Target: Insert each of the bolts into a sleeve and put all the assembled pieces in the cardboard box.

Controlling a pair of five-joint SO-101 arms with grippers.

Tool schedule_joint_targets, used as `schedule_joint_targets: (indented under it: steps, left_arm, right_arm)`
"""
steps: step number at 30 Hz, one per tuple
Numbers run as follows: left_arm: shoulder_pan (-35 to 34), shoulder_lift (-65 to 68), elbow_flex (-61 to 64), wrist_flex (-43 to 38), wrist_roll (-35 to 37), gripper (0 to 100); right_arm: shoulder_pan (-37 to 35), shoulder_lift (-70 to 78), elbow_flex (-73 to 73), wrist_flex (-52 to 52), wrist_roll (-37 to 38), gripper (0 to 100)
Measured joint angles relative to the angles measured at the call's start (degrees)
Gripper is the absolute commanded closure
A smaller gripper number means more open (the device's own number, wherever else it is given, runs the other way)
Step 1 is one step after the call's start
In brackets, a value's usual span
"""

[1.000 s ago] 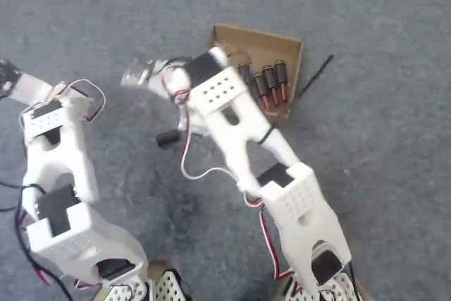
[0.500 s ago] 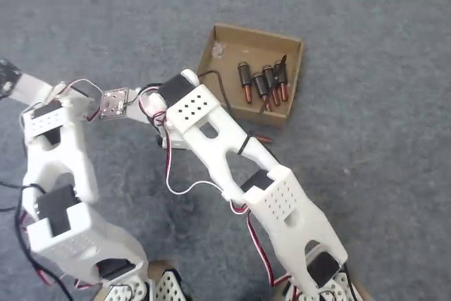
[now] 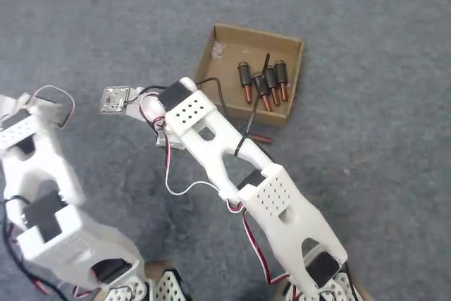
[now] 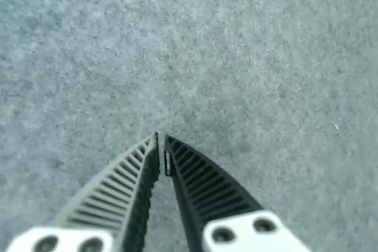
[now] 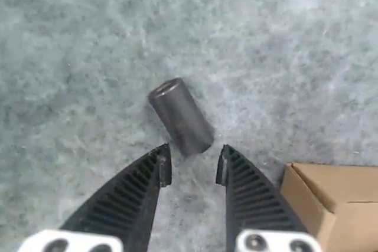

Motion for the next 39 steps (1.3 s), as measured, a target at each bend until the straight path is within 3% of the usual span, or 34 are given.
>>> schedule_joint_targets:
  steps: [11, 25, 39]
  left_arm:
    - [0.0, 0.0, 0.0, 0.0, 0.0, 98]
    - [0.7, 0.0, 0.0, 0.0, 0.0, 98]
    - [0.7, 0.0, 0.0, 0.0, 0.0, 98]
  right_arm:
    - [-0.97, 4.4, 0.0, -4.22, 5.71, 86.4]
    - [-1.41, 4.31, 0.0, -4.04, 5.63, 86.4]
    - [-1.41, 0.53, 0.0, -4.04, -1.58, 86.4]
